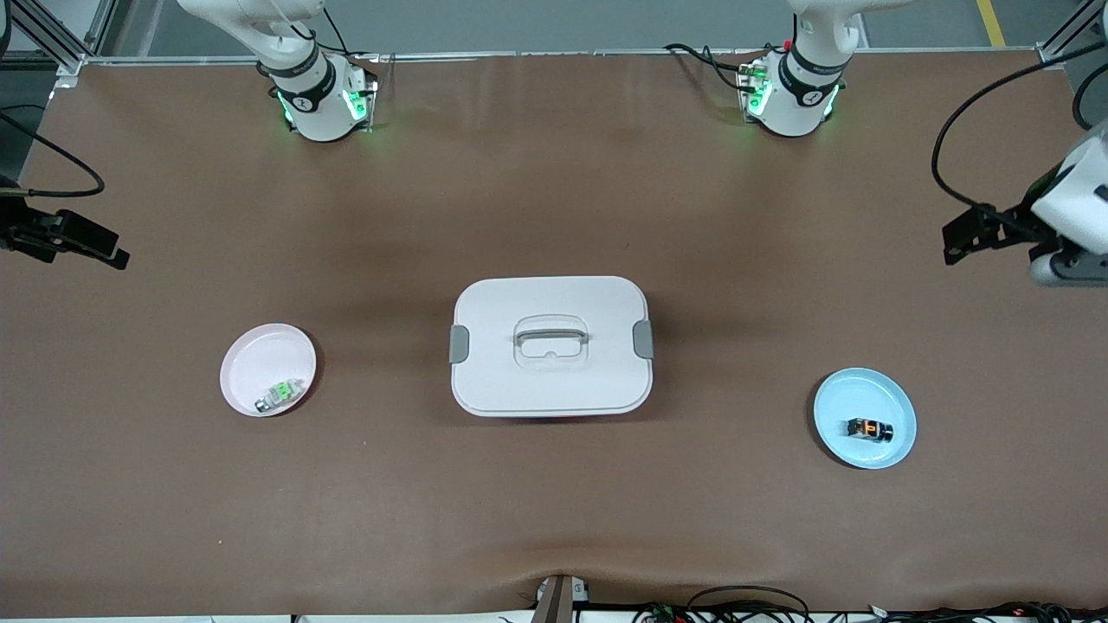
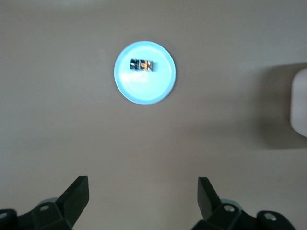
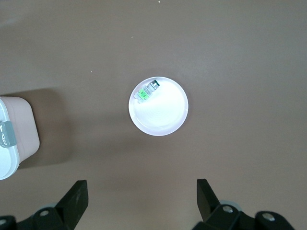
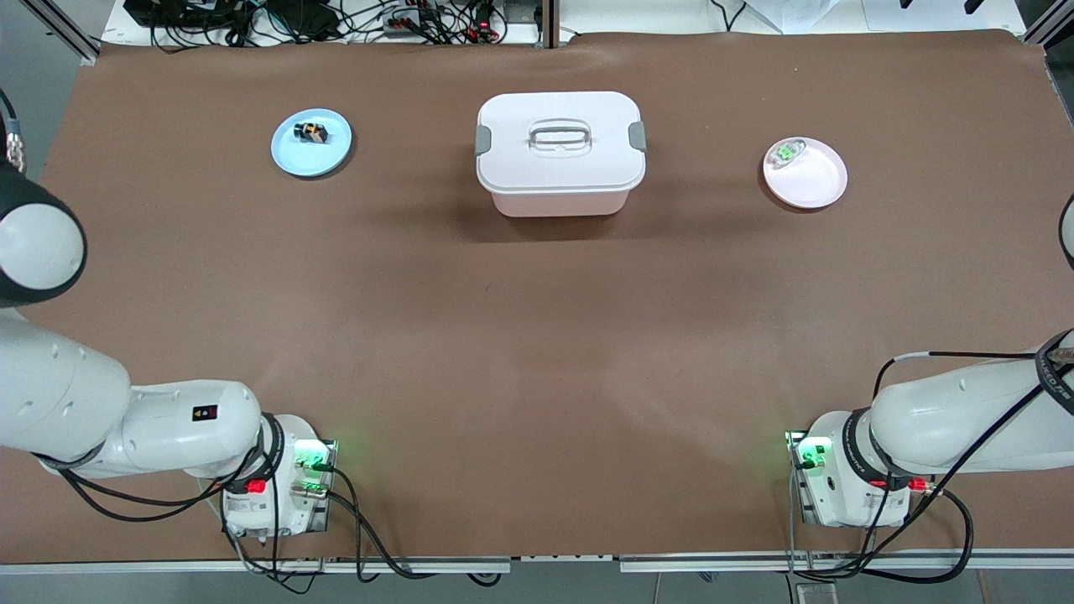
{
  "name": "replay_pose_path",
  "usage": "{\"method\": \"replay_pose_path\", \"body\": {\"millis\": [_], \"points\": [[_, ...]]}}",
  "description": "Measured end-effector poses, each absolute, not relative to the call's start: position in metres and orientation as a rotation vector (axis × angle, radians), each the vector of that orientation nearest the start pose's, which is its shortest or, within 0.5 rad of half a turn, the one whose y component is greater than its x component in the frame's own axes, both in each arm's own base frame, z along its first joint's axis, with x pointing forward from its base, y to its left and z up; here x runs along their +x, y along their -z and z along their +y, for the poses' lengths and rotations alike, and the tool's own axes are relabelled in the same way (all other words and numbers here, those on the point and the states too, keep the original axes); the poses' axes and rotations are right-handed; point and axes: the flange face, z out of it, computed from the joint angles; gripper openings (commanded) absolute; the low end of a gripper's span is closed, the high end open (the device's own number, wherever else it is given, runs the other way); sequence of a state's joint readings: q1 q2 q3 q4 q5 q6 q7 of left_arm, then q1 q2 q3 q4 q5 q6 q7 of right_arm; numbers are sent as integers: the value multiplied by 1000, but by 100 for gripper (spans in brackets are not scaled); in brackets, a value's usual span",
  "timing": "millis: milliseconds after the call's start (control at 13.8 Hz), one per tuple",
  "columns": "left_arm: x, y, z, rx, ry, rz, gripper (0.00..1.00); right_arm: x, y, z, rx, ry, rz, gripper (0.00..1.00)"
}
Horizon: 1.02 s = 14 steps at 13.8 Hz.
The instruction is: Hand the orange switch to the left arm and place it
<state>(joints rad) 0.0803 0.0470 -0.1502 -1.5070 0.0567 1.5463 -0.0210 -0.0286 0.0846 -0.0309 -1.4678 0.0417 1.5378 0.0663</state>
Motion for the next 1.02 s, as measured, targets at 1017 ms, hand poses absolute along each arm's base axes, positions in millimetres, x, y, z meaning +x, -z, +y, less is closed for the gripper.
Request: {"method": "replay_pose_path", "body": {"millis": [1017], "points": [[500, -641, -58, -3096, -20, 103, 100, 577, -619, -25, -3114, -34, 179, 100]]}}
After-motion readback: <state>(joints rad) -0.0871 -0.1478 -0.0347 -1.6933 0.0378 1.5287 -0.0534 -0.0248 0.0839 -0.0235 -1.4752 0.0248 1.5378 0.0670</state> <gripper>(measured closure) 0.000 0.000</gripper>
